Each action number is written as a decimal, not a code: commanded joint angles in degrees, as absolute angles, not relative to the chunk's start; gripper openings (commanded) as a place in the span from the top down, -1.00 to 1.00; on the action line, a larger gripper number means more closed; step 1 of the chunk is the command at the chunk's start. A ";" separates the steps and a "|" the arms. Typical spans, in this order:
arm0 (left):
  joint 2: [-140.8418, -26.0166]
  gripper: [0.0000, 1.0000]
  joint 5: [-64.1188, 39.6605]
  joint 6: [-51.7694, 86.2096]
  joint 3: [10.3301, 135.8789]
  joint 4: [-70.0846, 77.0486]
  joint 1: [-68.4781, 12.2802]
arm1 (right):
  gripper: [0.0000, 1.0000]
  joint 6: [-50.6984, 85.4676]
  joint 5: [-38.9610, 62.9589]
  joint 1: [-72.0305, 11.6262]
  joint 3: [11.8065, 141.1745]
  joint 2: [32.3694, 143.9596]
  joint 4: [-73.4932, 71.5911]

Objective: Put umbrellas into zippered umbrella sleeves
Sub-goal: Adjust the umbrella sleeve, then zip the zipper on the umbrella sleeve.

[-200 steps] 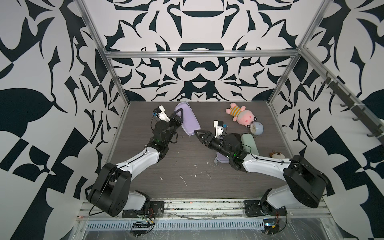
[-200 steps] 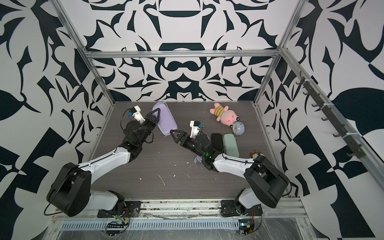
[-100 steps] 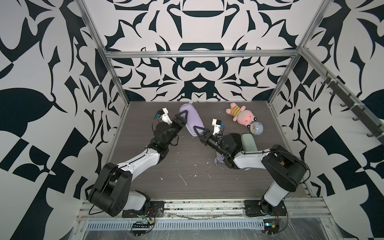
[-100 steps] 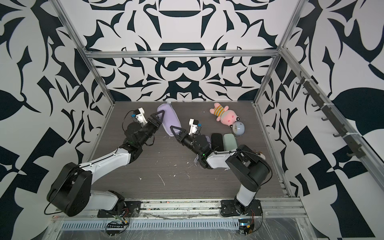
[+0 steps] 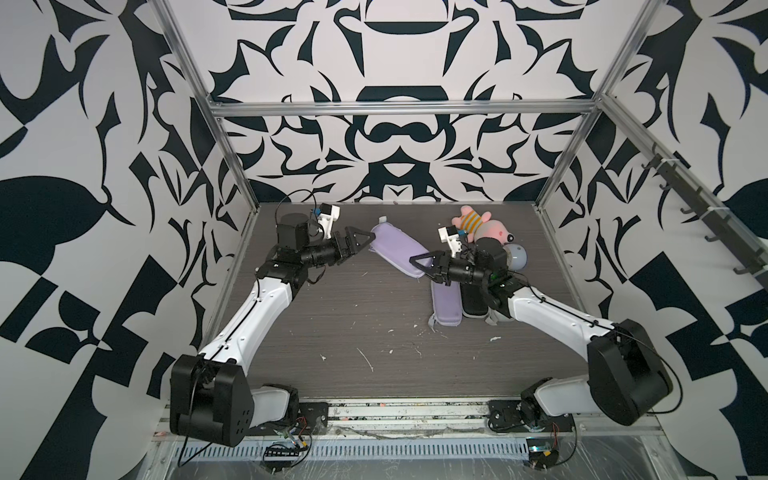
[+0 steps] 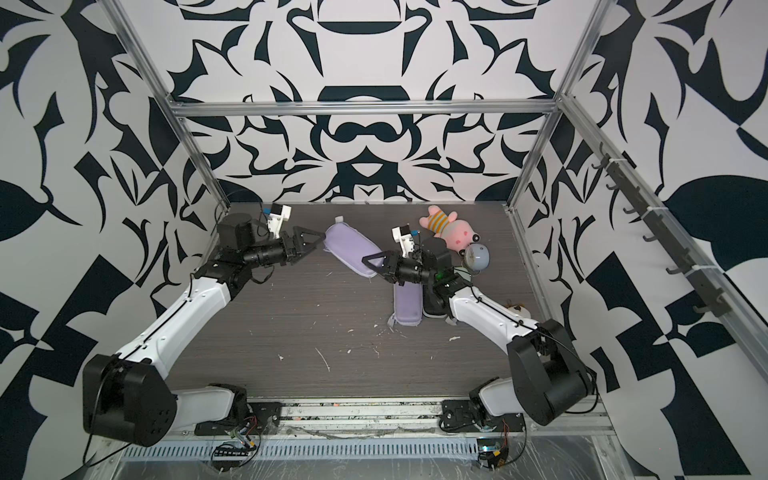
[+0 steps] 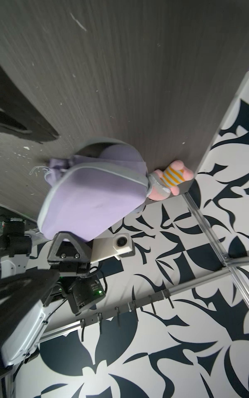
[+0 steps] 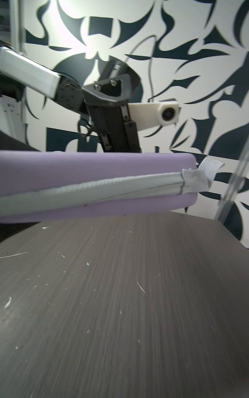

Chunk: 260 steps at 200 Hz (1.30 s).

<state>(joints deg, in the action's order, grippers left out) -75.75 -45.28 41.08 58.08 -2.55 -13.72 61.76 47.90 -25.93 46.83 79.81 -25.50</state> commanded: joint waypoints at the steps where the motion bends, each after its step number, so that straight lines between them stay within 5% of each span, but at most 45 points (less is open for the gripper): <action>1: -78.09 -0.92 -50.13 36.32 59.10 -9.98 -15.29 | 1.00 58.14 56.29 -25.74 50.86 78.52 -26.42; 85: -80.96 -0.72 -57.35 40.40 58.53 -3.17 -19.66 | 1.00 60.73 70.13 -27.16 54.00 80.83 -28.05; 119: -83.01 -0.06 -60.52 40.95 58.92 -3.08 -19.95 | 1.00 51.48 71.08 -27.29 56.60 81.51 -14.12; 140: -83.48 0.50 -61.01 41.13 59.64 -2.86 -19.13 | 0.33 48.28 68.92 -26.00 57.22 81.50 -8.35; 163: -81.13 0.93 -55.75 43.69 57.79 2.24 -15.67 | -0.02 42.26 60.27 -24.19 53.38 76.98 -3.99; 179: -78.23 1.00 -49.67 45.79 54.73 10.31 -14.09 | -0.06 35.54 48.98 -24.17 49.18 72.99 -1.04; 226: -74.35 1.00 -38.31 44.91 52.87 18.19 -18.13 | 0.40 17.46 11.90 -32.50 37.12 62.36 -7.21; 260: -73.48 1.00 -37.27 43.79 53.18 16.44 -19.23 | 0.37 9.85 -1.26 -39.36 39.85 62.87 -6.25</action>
<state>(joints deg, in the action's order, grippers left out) -75.77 -39.44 45.23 52.88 12.34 -18.61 19.73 14.72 -36.51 37.08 63.26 -3.77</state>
